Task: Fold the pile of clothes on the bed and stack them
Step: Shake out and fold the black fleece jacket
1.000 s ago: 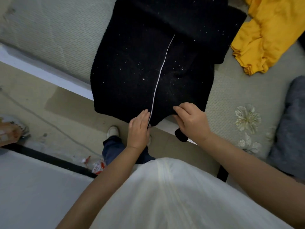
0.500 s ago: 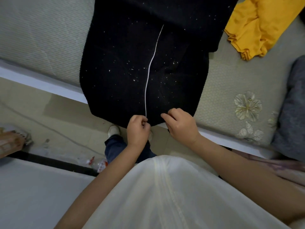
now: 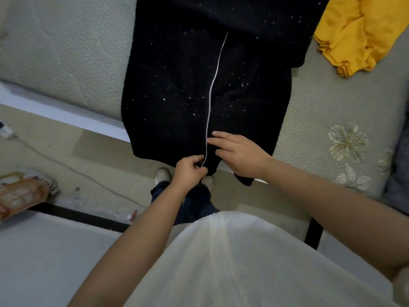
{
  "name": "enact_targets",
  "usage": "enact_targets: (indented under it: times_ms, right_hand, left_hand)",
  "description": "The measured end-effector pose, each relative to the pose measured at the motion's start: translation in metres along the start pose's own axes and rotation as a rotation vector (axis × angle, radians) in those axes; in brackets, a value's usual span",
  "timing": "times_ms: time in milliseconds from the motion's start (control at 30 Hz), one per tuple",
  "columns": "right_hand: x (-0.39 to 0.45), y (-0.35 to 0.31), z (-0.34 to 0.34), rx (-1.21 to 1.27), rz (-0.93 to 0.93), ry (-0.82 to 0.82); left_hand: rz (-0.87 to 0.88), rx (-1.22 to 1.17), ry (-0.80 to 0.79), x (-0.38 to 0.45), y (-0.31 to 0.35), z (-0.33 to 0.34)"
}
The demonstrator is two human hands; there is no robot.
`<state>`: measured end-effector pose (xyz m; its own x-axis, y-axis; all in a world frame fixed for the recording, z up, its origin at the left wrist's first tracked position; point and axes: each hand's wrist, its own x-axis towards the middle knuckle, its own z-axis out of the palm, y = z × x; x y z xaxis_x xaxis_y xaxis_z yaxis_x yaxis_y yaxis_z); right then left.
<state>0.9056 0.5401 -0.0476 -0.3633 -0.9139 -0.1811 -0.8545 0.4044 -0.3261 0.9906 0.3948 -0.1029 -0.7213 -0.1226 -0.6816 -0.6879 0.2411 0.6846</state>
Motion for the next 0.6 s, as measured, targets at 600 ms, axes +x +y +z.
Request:
enact_targets:
  times_ms: [600]
  right_hand:
    - [0.064,0.015,0.034,-0.234,-0.019,-0.468]
  left_hand:
    - [-0.180,0.085,0.122,-0.004,-0.078,-0.025]
